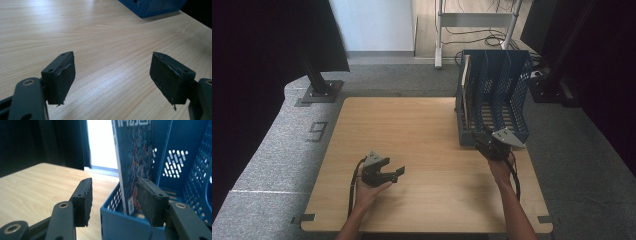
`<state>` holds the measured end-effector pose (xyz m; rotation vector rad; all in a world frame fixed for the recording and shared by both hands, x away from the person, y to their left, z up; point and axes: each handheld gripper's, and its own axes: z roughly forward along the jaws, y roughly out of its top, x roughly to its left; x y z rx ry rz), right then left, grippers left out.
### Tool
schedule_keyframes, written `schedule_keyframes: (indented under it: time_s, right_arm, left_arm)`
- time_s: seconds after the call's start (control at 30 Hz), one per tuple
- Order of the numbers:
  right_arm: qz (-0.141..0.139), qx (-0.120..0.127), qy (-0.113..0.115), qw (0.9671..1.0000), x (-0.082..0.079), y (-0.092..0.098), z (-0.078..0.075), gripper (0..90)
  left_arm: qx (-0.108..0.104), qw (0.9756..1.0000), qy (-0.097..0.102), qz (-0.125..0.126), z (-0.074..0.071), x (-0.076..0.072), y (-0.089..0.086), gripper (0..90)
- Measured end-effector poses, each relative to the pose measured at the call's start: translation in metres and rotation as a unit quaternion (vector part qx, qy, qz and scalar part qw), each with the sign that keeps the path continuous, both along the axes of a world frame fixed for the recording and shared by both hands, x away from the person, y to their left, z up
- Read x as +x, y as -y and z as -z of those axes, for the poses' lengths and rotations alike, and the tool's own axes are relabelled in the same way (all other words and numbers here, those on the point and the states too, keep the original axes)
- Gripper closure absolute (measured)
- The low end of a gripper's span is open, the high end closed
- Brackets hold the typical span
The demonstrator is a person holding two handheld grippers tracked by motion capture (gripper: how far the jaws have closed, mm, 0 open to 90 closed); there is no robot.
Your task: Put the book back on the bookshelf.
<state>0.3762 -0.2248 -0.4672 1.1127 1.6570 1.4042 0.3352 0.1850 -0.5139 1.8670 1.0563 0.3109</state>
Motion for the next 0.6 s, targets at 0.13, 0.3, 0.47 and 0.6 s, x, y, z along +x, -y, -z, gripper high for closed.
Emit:
schedule_keyframes:
  time_s: [0.13,0.3,0.47,0.6]
  right_arm:
    - [-0.009,-0.008,-0.007,0.9999,-0.011,0.003,0.008,46.1]
    - [-0.016,-0.015,-0.02,0.9996,-0.023,0.006,0.02,45.9]
    - [-0.018,-0.023,-0.042,0.9987,-0.03,0.01,0.034,45.6]
    - [-0.02,-0.027,-0.061,0.9975,-0.034,0.015,0.044,45.1]
  left_arm:
    - [0.001,1.0,-0.001,0.0,0.001,0.0,0.001,20.8]
    - [0.003,1.0,-0.002,0.001,0.001,0.0,0.002,20.8]
    - [0.005,1.0,-0.003,0.002,0.003,0.0,0.003,20.8]
    - [0.007,1.0,-0.004,0.002,0.003,0.0,0.003,20.8]
